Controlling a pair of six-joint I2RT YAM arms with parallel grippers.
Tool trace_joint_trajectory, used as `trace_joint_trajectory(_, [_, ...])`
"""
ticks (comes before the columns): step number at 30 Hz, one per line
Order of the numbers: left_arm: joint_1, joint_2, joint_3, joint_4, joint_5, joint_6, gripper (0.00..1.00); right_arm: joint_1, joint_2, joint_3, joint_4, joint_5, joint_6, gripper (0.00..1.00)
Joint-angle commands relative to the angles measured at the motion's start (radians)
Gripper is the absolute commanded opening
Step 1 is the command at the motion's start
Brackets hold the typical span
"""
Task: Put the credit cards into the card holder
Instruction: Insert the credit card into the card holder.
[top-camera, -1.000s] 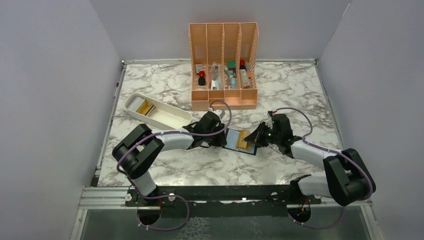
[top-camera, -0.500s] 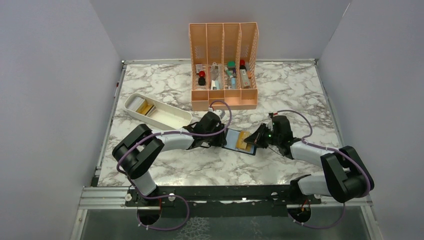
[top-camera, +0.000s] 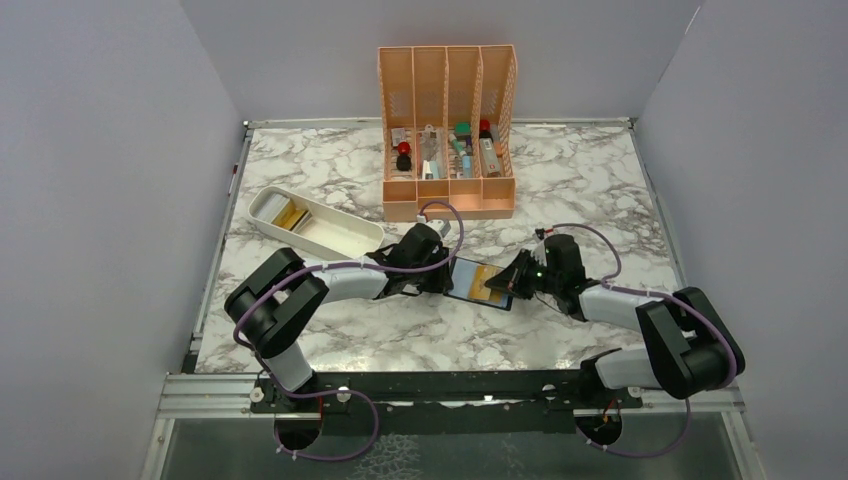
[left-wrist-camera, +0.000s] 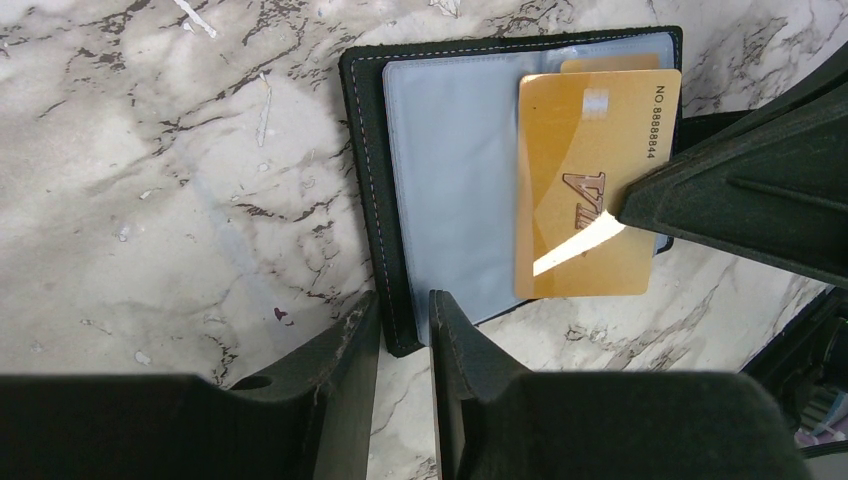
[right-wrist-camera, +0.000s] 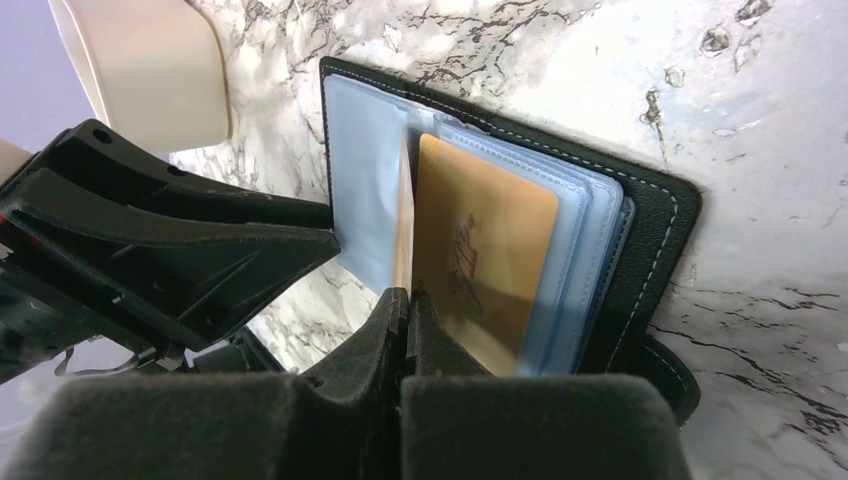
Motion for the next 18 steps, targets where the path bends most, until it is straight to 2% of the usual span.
trace_joint_trajectory(1, [-0.015, 0.022, -0.01, -0.034, 0.005, 0.0, 0.27, 0.0, 0.017, -0.016, 0.025, -0.032, -0.007, 0.01])
trace_joint_trajectory(7, [-0.017, 0.019, -0.006, -0.036, 0.008, -0.004, 0.27, 0.0, 0.057, 0.008, 0.015, -0.051, -0.019, 0.03])
trace_joint_trajectory(13, [-0.026, 0.015, -0.007, -0.036, 0.01, -0.006, 0.27, 0.0, 0.083, 0.036, 0.001, -0.05, -0.031, 0.11])
trace_joint_trajectory(18, [-0.029, 0.021, -0.009, -0.036, 0.007, -0.006, 0.27, 0.0, 0.078, 0.061, -0.045, -0.002, -0.051, 0.1])
